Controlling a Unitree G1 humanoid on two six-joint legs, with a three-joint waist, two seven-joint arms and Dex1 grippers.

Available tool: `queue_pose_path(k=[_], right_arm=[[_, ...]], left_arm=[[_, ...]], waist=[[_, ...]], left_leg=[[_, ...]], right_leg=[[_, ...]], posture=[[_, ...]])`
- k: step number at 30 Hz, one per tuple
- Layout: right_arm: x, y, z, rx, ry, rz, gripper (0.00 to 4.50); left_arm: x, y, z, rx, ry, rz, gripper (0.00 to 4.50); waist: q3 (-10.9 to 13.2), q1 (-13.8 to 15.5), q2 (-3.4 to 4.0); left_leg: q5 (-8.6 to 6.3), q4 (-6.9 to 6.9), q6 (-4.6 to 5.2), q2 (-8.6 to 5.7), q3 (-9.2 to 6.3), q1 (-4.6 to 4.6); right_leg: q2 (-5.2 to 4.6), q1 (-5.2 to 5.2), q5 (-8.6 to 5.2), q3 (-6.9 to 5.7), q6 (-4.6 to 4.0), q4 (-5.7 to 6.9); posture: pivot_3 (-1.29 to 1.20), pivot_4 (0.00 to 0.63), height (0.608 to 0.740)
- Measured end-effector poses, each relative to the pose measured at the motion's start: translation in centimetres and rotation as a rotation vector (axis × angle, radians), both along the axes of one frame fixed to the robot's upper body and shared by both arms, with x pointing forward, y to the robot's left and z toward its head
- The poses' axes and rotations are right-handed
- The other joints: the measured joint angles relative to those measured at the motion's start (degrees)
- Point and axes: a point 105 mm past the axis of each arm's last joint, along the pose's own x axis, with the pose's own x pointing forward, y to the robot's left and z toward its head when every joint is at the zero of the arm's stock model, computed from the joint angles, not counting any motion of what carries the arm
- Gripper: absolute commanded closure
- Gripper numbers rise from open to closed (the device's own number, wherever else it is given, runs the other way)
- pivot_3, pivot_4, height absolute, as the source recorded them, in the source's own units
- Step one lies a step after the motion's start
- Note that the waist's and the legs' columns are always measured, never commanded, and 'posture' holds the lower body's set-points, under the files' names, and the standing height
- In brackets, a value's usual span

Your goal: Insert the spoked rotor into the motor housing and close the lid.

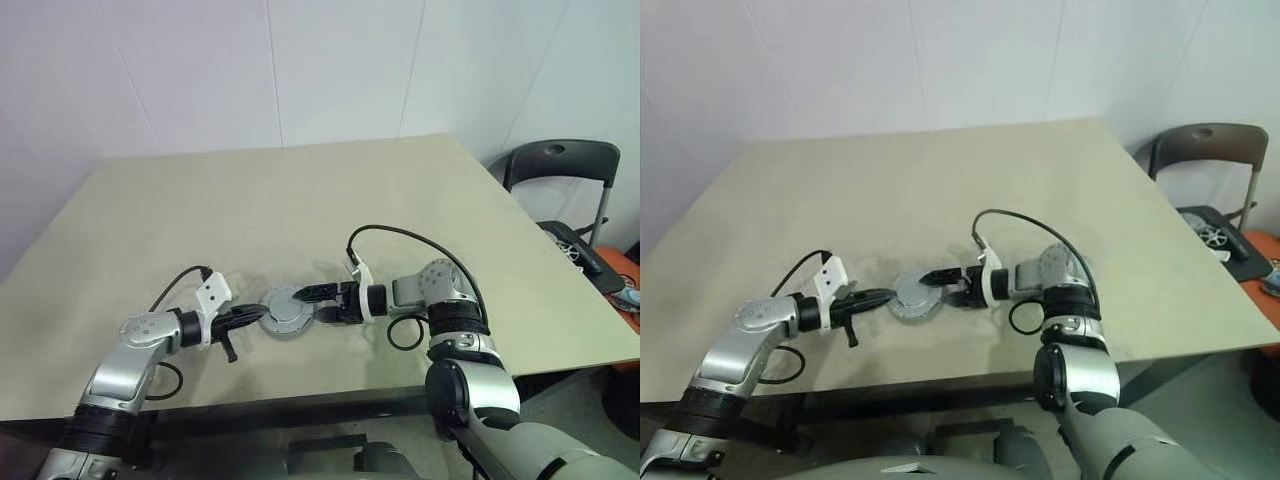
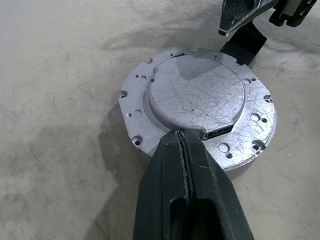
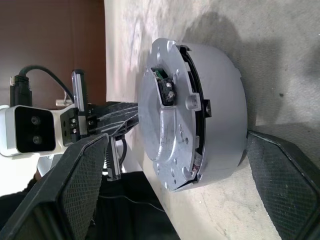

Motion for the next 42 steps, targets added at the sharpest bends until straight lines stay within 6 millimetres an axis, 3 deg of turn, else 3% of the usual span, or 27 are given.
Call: queue_pose_path(k=[4,10,12,19,23,28,32,34,42], right_arm=[[0.1,0.0,-0.2,-0.009,0.01,-0.02,0.87],[0.2,0.0,-0.1,0.009,0.015,-0.036,2.79],[0.1,0.1,0.0,0.024,0.017,-0.036,3.17],[0.0,0.0,0.2,0.025,0.011,-0.032,3.17],[-0.1,0.4,0.7,0.046,0.003,-0.018,3.17],[-0.1,0.8,1.4,0.097,-0.002,-0.014,3.17],[0.3,0.6,2.3,0.126,-0.023,-0.024,3.17],[0.6,0.6,2.9,0.145,-0.033,-0.031,3.17],[1.0,0.4,5.3,0.242,-0.084,-0.023,3.17]], left_arm=[[0.0,0.1,0.1,0.002,0.007,0.009,4.5],[0.2,0.6,0.2,0.01,0.015,0.036,4.5],[0.2,0.7,0.2,0.012,0.019,0.041,4.5],[0.2,0.9,0.4,-0.039,0.05,0.08,4.5],[0.8,1.4,1.5,-0.255,0.113,0.214,4.5],[1.5,4.9,3.6,-0.506,0.207,0.437,4.5],[1.3,6.4,2.8,-0.624,0.422,0.579,4.5],[0.9,6.3,2.2,-0.662,0.525,0.594,4.5],[-0.7,4.2,3.4,-1.001,0.714,0.468,4.5]], waist=[[0.01,-0.19,0.02],[0.03,-0.18,0.04],[0.04,-0.15,0.05],[0.08,-0.18,0.06],[0.12,-0.29,0.01],[0.11,-1.63,-0.02],[0.11,-1.74,-0.06],[0.11,-1.76,-0.05],[0.11,-1.71,-0.09]], left_leg=[[0.0,0.01,0.0,0.0,-0.02,-0.03],[0.0,-0.03,0.0,0.0,-0.02,-0.07],[0.0,-0.03,0.0,-0.01,-0.02,-0.07],[0.0,-0.07,0.0,-0.01,-0.01,-0.2],[0.0,-0.07,0.0,0.04,-0.03,-0.46],[0.01,0.02,-0.02,0.07,-0.06,-1.1],[0.0,0.04,0.0,-0.01,-0.07,-1.1],[0.01,0.04,-0.01,-0.01,-0.07,-1.09],[0.01,0.04,-0.02,0.0,-0.06,-1.1]], right_leg=[[0.0,-0.02,0.0,0.0,0.0,0.0],[-0.02,-0.07,-0.01,0.01,0.01,-0.03],[-0.03,-0.07,-0.01,0.0,0.01,-0.04],[-0.03,-0.21,-0.01,0.01,0.02,-0.05],[-0.03,-0.49,-0.01,0.02,0.02,-0.03],[-0.1,-1.15,0.0,0.02,0.01,0.11],[-0.13,-1.13,0.0,0.03,0.02,0.1],[-0.08,-1.13,0.0,0.02,0.02,0.1],[-0.11,-1.14,0.0,0.03,0.01,0.09]], posture=[[0.0,0.0,0.74],[0.0,0.0,0.74],[0.0,0.0,0.74],[0.0,0.0,0.74],[0.0,0.0,0.74],[0.0,0.0,0.74],[0.0,0.0,0.74],[0.0,0.0,0.74],[0.0,0.0,0.74]])
